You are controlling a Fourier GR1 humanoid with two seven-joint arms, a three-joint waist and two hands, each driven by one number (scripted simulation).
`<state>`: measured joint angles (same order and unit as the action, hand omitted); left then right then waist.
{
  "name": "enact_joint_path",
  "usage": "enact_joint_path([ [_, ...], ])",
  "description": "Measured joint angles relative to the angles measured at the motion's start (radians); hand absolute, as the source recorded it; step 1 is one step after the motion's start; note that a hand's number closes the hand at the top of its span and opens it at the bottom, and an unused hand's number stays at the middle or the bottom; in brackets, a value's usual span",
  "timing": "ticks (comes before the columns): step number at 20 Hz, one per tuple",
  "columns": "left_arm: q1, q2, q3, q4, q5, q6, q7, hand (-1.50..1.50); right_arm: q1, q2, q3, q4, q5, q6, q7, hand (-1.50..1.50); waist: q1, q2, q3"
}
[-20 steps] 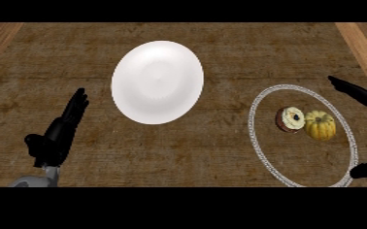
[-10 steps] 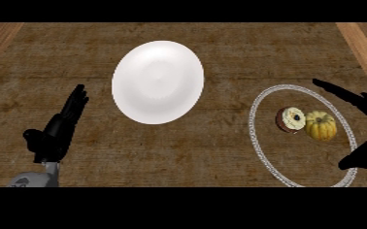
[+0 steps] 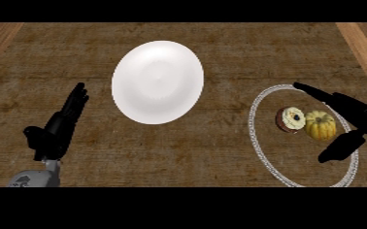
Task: Pick the cupcake from the placemat and place it in the plate
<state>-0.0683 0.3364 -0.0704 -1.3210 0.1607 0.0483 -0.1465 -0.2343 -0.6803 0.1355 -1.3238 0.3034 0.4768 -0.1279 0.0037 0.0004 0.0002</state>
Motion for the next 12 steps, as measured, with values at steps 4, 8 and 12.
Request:
enact_joint_path([
  [4, 0.01, -0.013, 0.021, 0.005, -0.015, -0.016, -0.007, 0.0, -0.015, 0.029, -0.004, 0.067, 0.091, -0.019, -0.041, -1.5, 0.0, 0.0, 0.0],
  [8, 0.012, -0.037, 0.028, -0.001, -0.04, -0.022, -0.005, 0.0, -0.046, 0.085, -0.015, 0.13, 0.162, -0.041, -0.048, -1.5, 0.0, 0.0, 0.0],
  [12, 0.004, -0.051, 0.042, 0.0, -0.056, -0.029, 0.006, 0.0, -0.081, 0.121, -0.012, 0.212, 0.213, -0.033, -0.108, 1.5, 0.002, 0.0, 0.0],
])
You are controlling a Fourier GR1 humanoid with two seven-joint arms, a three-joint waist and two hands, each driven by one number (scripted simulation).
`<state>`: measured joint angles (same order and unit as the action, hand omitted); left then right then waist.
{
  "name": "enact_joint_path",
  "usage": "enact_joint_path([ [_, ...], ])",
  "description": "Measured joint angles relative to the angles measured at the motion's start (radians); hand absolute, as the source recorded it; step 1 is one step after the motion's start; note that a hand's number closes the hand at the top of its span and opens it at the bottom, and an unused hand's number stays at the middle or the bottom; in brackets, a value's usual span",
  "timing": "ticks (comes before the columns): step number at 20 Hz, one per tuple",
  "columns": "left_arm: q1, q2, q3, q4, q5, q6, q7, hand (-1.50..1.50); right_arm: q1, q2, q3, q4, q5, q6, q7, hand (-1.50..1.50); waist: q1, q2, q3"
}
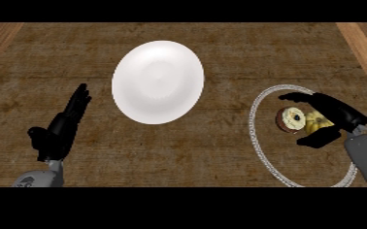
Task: Pick the cupcake from the placemat and place it in the plate
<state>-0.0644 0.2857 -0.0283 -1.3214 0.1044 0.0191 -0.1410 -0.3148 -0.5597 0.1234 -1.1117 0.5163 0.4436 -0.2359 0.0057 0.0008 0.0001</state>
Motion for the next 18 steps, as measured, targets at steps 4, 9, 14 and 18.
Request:
enact_joint_path([
  [4, -0.003, -0.002, 0.019, -0.007, -0.009, -0.015, 0.009, 0.0, -0.029, 0.012, -0.001, 0.05, 0.042, 0.01, -0.082, 1.5, 0.0, -0.001, -0.001],
  [9, -0.025, -0.013, 0.041, -0.005, -0.021, -0.028, 0.033, 0.0, -0.038, 0.055, -0.013, 0.079, 0.093, -0.029, -0.14, 1.5, -0.002, -0.004, -0.005],
  [14, 0.003, -0.025, 0.041, -0.018, -0.03, -0.026, 0.021, 0.0, -0.026, 0.121, -0.043, 0.056, 0.148, -0.15, 0.024, 1.5, -0.007, -0.01, -0.008],
  [18, 0.024, -0.012, 0.048, -0.035, -0.028, -0.036, 0.024, 0.0, 0.007, 0.155, -0.055, -0.038, 0.218, -0.258, 0.213, 1.5, -0.015, -0.012, -0.008],
])
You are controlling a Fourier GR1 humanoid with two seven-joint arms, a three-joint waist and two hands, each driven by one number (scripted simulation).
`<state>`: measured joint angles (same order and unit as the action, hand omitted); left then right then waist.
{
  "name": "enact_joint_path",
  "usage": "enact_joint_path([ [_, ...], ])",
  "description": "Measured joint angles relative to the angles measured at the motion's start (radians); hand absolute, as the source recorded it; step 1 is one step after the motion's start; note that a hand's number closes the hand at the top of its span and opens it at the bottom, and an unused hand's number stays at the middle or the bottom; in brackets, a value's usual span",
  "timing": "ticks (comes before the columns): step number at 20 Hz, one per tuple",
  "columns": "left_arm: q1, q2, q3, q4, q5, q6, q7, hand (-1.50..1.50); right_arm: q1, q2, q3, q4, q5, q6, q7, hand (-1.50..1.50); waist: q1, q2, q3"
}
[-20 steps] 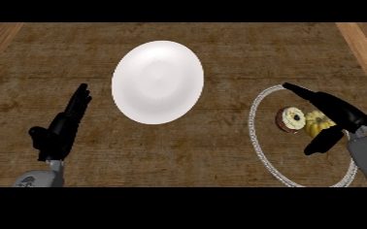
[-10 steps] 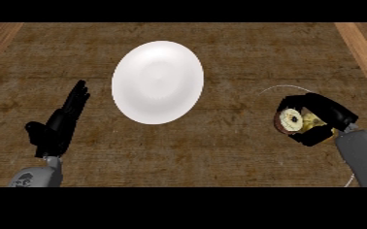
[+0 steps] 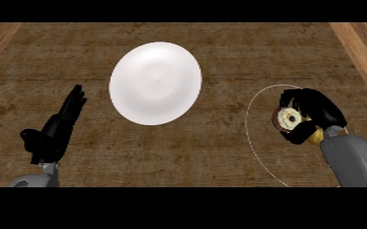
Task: Pick the cupcake from the placemat and place it in the plate
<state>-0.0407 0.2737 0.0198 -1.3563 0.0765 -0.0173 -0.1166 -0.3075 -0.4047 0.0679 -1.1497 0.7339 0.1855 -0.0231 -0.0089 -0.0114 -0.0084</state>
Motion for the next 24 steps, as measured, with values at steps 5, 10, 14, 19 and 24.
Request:
enact_joint_path([
  [5, 0.017, -0.007, 0.006, 0.002, -0.002, -0.005, -0.019, 0.0, 0.09, 0.039, 0.014, -0.199, 0.066, -0.116, 0.091, 1.5, -0.004, 0.003, 0.003],
  [10, -0.002, -0.012, 0.014, 0.002, -0.008, -0.008, -0.007, 0.0, 0.153, 0.048, 0.024, -0.443, 0.082, -0.097, 0.171, 1.5, -0.002, 0.006, 0.007],
  [14, 0.004, -0.027, 0.01, 0.005, -0.02, -0.003, -0.016, 0.0, 0.179, 0.054, 0.021, -0.635, 0.081, -0.063, 0.235, 1.5, 0.0, 0.007, 0.007],
  [19, -0.023, -0.025, 0.021, 0.042, -0.025, -0.016, -0.025, 0.0, 0.132, 0.086, 0.021, -0.771, 0.11, -0.076, 0.288, 1.5, 0.004, 0.009, 0.008],
  [24, -0.026, -0.036, 0.021, 0.027, -0.041, -0.012, -0.015, 0.0, 0.047, 0.147, 0.054, -0.835, 0.138, -0.043, 0.365, 1.5, 0.009, 0.01, 0.008],
])
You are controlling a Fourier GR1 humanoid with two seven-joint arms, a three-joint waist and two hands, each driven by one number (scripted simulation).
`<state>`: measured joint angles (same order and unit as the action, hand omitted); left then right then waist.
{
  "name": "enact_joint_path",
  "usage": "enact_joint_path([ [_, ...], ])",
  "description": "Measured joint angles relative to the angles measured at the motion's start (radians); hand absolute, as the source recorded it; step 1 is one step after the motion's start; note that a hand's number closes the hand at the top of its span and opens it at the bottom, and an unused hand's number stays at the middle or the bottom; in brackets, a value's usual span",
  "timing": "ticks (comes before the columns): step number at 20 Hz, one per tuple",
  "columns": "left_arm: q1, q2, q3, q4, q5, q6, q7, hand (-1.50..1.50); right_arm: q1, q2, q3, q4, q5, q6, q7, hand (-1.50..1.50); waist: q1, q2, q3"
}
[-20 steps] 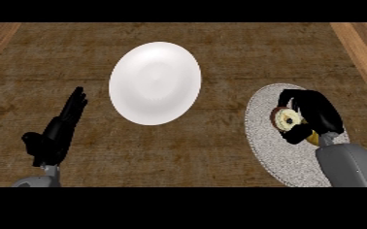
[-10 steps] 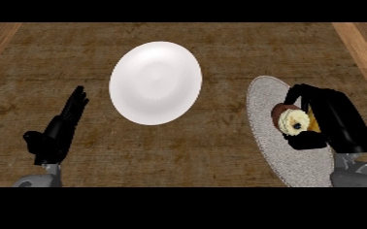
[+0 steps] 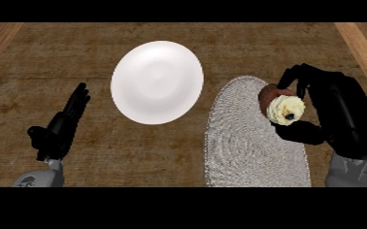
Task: Pick the cupcake from the placemat and place it in the plate
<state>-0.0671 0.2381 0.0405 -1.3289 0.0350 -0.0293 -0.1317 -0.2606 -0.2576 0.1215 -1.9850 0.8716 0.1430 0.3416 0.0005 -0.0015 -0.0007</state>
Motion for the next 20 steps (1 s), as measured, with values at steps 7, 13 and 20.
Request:
enact_joint_path([
  [7, 0.004, -0.001, 0.014, -0.02, -0.001, -0.015, 0.015, 0.0, -0.206, 0.107, 0.063, 0.094, 0.047, 0.051, 0.105, 1.5, 0.005, 0.001, 0.0],
  [13, -0.014, -0.008, 0.017, -0.009, -0.008, -0.022, 0.022, 0.0, -0.343, 0.208, 0.116, 0.289, 0.066, 0.011, 0.126, 1.5, 0.01, 0.002, 0.0],
  [20, -0.037, -0.011, 0.024, 0.007, -0.01, -0.032, 0.024, 0.0, -0.526, 0.248, 0.209, 0.632, -0.01, -0.201, 0.139, 1.5, 0.023, 0.006, 0.0],
])
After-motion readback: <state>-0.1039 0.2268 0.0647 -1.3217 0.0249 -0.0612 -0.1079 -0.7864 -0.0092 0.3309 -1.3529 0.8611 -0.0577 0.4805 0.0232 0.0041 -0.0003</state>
